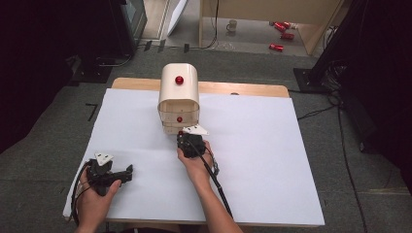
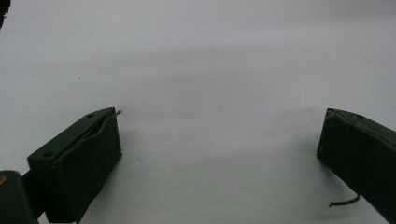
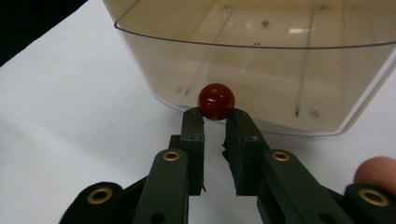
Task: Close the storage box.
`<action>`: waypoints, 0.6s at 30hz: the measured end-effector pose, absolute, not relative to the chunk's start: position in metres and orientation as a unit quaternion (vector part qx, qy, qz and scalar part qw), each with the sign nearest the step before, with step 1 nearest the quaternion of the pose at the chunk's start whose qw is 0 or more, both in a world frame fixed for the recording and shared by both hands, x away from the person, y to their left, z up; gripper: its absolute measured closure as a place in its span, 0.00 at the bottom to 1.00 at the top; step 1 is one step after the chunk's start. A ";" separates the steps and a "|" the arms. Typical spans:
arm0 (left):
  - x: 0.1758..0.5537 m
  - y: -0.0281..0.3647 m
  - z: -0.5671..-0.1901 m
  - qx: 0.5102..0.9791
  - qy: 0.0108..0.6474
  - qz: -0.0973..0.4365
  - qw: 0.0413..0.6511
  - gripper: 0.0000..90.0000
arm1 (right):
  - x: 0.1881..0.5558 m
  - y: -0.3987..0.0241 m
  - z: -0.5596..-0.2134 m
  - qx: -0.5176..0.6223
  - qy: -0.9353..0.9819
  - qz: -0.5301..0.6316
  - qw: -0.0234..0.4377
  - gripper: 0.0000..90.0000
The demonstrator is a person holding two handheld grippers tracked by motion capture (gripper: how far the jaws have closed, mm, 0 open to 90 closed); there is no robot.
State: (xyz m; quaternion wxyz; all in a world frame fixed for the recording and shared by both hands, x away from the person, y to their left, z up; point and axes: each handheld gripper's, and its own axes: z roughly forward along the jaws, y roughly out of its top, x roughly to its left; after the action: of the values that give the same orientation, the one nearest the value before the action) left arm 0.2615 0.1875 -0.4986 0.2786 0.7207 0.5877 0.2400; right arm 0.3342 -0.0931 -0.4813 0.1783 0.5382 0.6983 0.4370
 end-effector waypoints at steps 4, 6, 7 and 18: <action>0.261 0.187 -0.499 0.721 0.588 0.240 0.279 0.00 | 0.336 -0.093 -0.484 0.540 0.699 0.435 0.174 0.89; 0.261 0.187 -0.499 0.721 0.588 0.240 0.279 0.00 | 0.337 -0.093 -0.485 0.541 0.700 0.434 0.170 0.85; 0.261 0.187 -0.499 0.721 0.588 0.240 0.279 0.00 | 0.337 -0.094 -0.485 0.541 0.701 0.435 0.164 0.82; 0.261 0.187 -0.499 0.721 0.588 0.240 0.279 0.00 | 0.329 -0.103 -0.477 0.517 0.730 0.425 0.140 0.03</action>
State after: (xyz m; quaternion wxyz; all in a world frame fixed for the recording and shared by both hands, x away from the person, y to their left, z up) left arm 0.2615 0.1874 -0.4986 0.2787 0.7206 0.5877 0.2402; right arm 0.3287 -0.1030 -0.4773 0.1399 0.5165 0.7299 0.4253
